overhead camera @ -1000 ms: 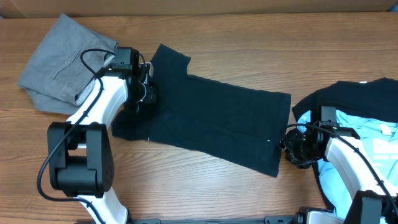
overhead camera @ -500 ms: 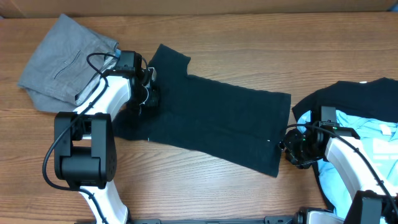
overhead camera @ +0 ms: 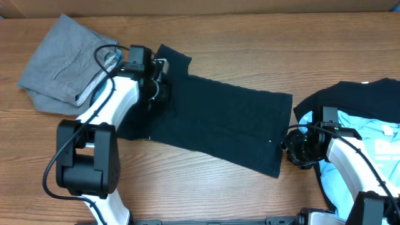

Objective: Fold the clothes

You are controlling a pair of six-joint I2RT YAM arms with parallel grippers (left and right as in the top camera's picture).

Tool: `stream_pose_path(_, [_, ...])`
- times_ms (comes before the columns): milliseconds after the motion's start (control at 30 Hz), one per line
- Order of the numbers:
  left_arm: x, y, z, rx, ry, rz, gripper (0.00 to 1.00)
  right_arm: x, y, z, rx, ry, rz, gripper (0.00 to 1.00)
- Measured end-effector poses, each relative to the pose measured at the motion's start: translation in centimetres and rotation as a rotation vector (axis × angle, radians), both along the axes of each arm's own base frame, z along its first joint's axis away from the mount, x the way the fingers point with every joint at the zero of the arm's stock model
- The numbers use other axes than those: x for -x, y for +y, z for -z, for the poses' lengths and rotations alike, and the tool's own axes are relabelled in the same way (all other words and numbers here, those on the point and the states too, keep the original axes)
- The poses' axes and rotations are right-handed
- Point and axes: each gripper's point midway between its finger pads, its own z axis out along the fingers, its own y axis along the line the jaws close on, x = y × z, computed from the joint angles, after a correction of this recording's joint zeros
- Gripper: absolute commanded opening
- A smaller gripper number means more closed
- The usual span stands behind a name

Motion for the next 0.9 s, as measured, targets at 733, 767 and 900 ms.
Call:
stream_pose_path(733, [2.4, 6.3, -2.5, -0.108, 0.183, -0.148, 0.31, 1.8, 0.2, 0.1, -0.006, 0.065, -0.032, 0.58])
stream_pose_path(767, [2.6, 7.3, -2.8, -0.115, 0.194, -0.17, 0.31, 2.2, 0.3, 0.1, -0.009, 0.084, -0.033, 0.58])
stream_pose_path(900, [4.6, 10.7, -2.6, -0.136, 0.276, -0.227, 0.34, 4.3, 0.5, 0.0, -0.021, 0.17, -0.033, 0.53])
